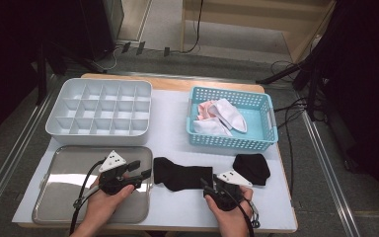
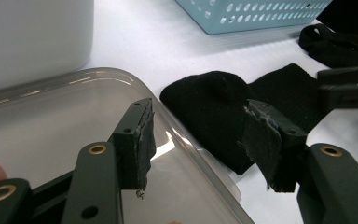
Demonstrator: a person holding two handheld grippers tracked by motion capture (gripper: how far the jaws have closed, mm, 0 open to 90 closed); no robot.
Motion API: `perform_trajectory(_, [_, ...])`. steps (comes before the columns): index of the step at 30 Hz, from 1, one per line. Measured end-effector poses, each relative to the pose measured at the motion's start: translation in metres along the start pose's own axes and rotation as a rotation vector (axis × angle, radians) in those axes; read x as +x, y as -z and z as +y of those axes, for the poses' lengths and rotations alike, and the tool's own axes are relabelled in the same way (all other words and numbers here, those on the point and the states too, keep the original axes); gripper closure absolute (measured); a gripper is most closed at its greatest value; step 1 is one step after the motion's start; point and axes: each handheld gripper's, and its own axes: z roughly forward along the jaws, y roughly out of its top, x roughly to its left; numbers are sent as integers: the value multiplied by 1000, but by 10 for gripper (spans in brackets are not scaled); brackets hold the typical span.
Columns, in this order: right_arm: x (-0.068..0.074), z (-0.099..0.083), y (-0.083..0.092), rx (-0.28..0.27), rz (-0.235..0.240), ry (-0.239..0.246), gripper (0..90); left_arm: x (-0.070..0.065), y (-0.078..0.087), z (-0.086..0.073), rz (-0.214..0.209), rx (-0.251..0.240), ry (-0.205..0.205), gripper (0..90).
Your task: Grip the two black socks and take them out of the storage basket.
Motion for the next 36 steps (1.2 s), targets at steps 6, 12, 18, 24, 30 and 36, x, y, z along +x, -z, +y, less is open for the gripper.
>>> perform_trajectory(6, [5, 2, 1, 9, -50, 78, 816, 3, 0, 0, -8, 1, 8, 452])
perform_trajectory(12, [-17, 6, 10, 30, -35, 74, 854, 5, 1, -1, -22, 2, 10, 489])
perform_trajectory(18, [-48, 6, 18, 24, -67, 63, 856, 5, 0, -1, -21, 4, 12, 497])
perform_trajectory(24, [-59, 8, 35, -103, -129, -12, 619, 5, 0, -1, -11, -6, 17, 495])
perform_trajectory(30, [-20, 18, 19, -127, 96, -53, 645, 2, -2, -1, -16, 0, 17, 496])
perform_trajectory(36, [8, 26, -16, -42, 188, -86, 513, 2, -1, -1, -28, 3, 14, 493])
